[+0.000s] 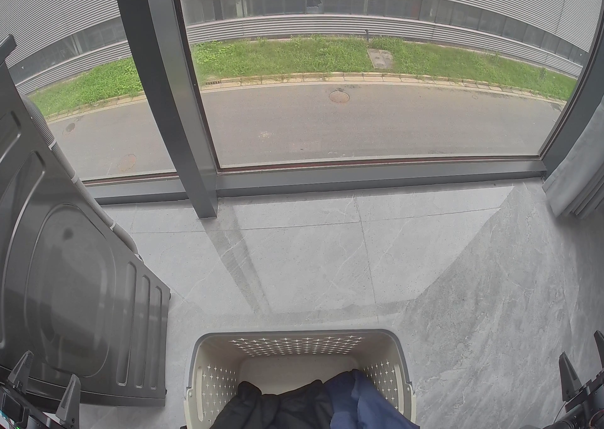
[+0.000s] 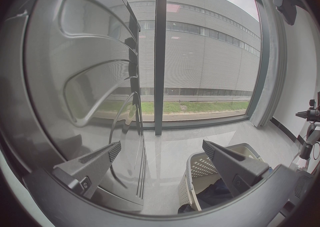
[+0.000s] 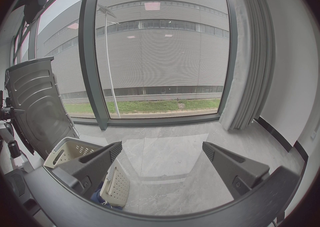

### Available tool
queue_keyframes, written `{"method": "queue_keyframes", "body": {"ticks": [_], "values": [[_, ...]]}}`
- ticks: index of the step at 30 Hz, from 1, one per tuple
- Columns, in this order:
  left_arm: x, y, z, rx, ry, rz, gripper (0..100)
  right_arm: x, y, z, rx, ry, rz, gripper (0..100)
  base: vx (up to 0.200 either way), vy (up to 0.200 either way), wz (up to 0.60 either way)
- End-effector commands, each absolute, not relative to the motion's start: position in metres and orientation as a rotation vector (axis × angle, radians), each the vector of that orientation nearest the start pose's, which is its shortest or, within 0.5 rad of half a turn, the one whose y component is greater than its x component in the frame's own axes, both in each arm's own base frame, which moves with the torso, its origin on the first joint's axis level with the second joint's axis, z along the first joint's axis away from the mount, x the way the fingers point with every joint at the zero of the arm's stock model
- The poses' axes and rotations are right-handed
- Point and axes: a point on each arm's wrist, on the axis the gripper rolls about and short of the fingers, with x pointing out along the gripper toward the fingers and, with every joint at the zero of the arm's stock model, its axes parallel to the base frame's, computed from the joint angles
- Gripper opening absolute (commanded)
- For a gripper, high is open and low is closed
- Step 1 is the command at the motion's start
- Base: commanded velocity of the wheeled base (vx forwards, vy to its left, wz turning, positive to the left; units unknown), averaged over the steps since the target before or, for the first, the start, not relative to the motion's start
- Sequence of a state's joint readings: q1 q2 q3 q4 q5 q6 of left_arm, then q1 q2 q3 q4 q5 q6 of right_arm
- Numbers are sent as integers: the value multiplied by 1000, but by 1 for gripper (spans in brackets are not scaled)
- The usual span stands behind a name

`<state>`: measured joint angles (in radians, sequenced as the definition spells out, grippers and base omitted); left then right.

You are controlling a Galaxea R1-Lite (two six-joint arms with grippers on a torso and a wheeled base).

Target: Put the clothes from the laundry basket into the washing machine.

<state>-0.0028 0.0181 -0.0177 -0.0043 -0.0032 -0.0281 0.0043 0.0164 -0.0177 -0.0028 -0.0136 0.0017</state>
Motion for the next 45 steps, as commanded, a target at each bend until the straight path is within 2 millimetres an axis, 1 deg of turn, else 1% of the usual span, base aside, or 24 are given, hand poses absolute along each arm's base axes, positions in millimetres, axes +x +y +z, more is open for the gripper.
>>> {"method": "queue_keyframes", "body": {"ticks": [1,38,45], "values": [[-23,0,76,-29,-5,-6,100,-22,0,76,2,3,-9,100,0,0,0],[-23,0,76,-32,-5,-6,100,-22,0,76,2,3,-9,100,0,0,0],[-23,0,76,-32,-5,-6,100,-22,0,76,3,3,-8,100,-200,0,0]]}}
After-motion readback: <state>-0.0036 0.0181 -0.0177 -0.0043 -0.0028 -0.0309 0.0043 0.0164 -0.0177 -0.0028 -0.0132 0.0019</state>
